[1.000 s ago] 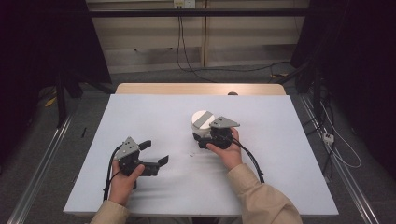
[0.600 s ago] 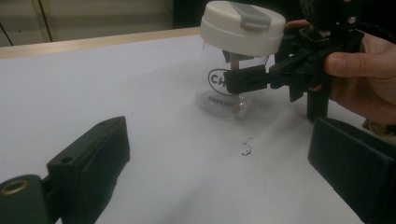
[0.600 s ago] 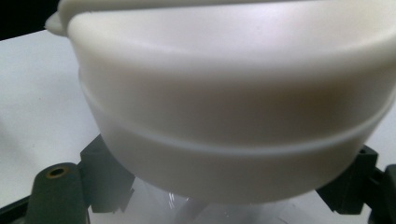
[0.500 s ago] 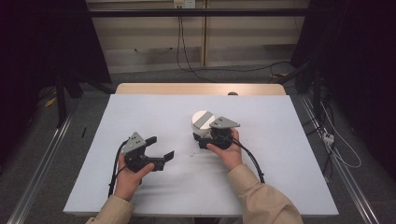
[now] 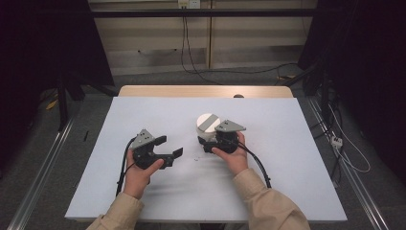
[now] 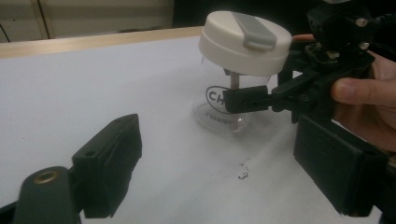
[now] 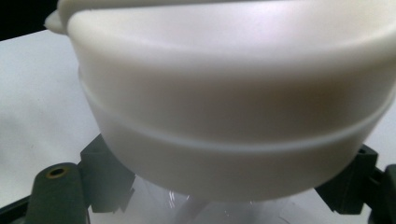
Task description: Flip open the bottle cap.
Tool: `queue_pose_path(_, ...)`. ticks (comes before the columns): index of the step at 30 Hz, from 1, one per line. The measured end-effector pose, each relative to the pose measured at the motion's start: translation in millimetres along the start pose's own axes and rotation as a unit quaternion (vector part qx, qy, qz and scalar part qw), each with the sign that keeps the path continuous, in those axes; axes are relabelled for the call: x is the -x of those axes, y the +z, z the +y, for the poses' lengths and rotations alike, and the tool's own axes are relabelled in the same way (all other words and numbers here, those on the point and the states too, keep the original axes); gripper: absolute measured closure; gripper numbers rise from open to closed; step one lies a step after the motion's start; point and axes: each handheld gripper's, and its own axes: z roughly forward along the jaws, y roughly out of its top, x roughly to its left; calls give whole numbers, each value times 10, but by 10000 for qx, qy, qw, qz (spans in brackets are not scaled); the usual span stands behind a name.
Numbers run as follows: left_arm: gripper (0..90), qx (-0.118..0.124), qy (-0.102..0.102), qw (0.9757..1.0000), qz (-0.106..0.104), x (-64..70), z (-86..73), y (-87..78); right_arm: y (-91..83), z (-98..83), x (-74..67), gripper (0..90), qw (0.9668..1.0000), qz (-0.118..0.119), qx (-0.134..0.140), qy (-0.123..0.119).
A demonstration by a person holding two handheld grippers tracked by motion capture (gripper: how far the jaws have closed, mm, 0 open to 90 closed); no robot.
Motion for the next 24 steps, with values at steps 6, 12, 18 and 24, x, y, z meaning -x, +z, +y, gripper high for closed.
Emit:
queue_pose_path(6, 344, -68, -34, 9999, -84, 47, 84, 88, -3, 1, 3, 183, 10000, -1, -8, 26)
queue_pose_path(12, 578, -299, -72, 9992, -240, 78, 147, 191, 3, 1, 3, 183, 10000, 12, -1, -5)
queue_pose_path(18, 757, -447, -38, 9982, -397, 100, 220, 277, 2, 1, 6, 183, 10000, 24, -5, -21)
queue_pose_path(24, 881, -590, -69, 9971, -484, 105, 270, 347, 1, 1, 6, 183, 10000, 27, -8, -25)
